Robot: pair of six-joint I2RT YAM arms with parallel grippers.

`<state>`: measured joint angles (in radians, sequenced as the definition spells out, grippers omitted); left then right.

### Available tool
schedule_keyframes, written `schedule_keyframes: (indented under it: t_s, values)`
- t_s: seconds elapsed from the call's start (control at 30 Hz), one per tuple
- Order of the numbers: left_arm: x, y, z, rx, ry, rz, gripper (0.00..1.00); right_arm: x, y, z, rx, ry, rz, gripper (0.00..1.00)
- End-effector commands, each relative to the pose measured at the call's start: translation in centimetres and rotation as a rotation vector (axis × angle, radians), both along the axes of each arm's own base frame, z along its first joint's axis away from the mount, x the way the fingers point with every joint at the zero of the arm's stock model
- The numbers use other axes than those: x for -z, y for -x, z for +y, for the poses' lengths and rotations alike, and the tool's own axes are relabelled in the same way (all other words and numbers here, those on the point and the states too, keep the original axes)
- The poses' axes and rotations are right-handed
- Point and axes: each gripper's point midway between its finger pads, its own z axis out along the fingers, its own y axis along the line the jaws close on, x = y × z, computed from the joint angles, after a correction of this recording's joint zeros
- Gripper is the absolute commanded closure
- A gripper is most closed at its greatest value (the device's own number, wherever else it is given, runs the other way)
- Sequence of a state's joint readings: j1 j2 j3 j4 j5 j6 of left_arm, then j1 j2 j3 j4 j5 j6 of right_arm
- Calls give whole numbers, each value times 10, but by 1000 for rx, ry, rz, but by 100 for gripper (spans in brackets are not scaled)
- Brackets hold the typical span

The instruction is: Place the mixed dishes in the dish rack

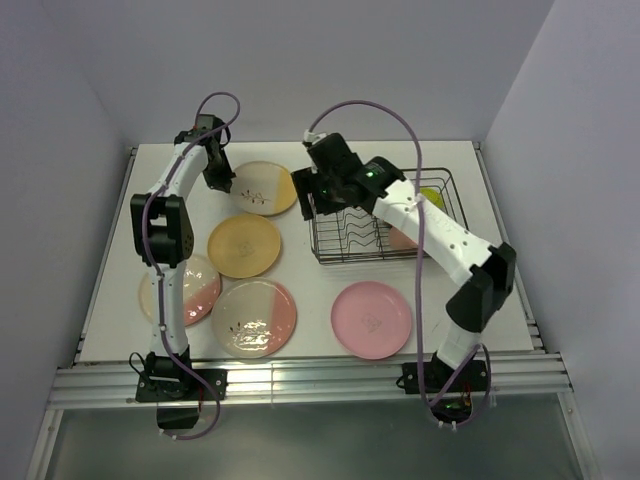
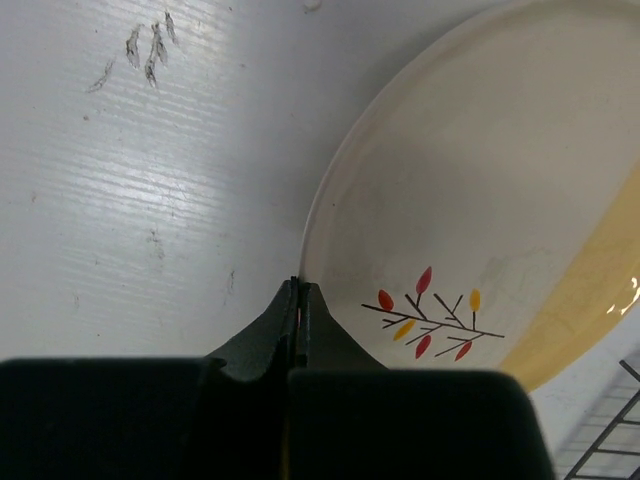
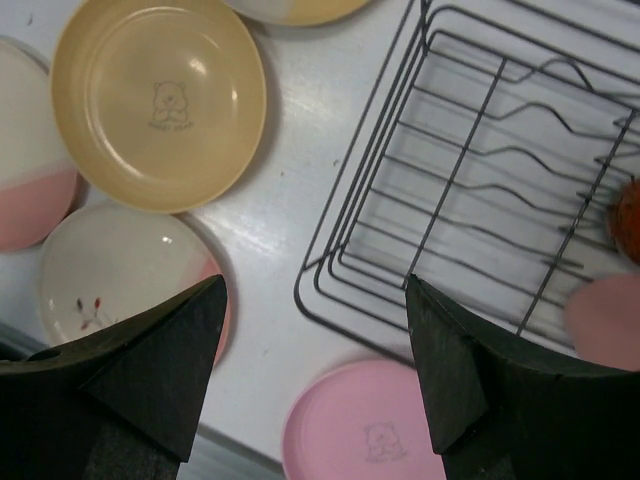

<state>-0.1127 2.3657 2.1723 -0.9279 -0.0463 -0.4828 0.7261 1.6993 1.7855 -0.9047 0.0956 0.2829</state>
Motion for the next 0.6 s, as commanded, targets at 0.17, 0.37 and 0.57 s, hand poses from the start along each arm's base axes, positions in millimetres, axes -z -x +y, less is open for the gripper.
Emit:
schedule_keyframes:
  t_s: [0.17, 0.37, 0.57]
  values:
    - [-67, 5, -9, 35, 40, -112, 100, -1, -45, 60, -62, 89, -194, 20]
    - [-80, 12, -8, 44, 36, -117, 100, -5, -48, 98, -72, -27, -112, 21]
    - [-79, 19, 3, 39, 29, -115, 100, 0, -41, 124, -102, -140, -1, 21]
